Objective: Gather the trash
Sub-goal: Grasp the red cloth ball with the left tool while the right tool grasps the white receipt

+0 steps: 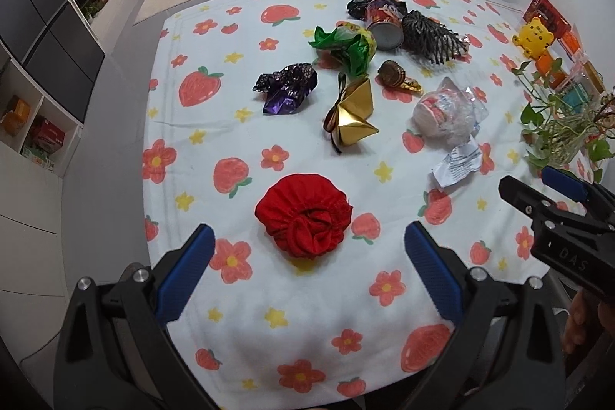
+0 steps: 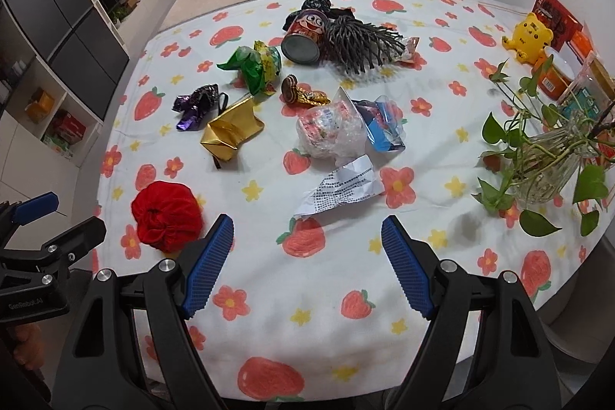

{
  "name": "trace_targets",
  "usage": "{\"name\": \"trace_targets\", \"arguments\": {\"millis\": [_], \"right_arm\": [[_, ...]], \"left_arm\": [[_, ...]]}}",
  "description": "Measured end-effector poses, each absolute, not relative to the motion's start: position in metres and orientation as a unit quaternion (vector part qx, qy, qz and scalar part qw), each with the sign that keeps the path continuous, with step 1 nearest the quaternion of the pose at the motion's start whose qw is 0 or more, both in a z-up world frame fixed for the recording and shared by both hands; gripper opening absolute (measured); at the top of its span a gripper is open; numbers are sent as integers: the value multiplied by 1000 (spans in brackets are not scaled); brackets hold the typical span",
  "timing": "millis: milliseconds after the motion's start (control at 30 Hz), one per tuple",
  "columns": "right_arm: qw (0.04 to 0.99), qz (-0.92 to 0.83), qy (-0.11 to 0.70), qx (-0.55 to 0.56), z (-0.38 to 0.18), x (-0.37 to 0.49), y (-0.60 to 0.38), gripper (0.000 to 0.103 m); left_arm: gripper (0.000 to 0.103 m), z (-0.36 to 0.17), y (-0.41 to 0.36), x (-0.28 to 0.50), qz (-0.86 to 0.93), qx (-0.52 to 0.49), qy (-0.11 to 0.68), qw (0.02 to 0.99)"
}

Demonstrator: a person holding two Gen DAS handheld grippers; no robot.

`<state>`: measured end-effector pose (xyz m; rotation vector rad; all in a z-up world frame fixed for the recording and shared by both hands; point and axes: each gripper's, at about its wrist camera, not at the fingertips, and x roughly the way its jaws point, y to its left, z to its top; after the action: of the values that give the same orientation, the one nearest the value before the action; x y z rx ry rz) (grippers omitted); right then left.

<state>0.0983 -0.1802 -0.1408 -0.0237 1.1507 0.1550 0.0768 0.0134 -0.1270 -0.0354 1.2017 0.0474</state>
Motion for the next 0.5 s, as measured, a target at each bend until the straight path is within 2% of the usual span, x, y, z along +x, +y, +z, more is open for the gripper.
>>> {"name": "trace_targets", "arguments": {"millis": [400, 433, 500], "right_arm": [[822, 37, 569, -19, -246, 151, -186, 76], [820, 35, 570, -22, -251, 152, -185, 71], [819, 39, 572, -25, -257, 152, -183, 56]], "left_arm": [[97, -225, 23, 110, 41, -13, 592, 805], [96, -232, 23, 111, 38, -15, 594, 803], [77, -239, 23, 110, 20, -32, 593, 804]]}}
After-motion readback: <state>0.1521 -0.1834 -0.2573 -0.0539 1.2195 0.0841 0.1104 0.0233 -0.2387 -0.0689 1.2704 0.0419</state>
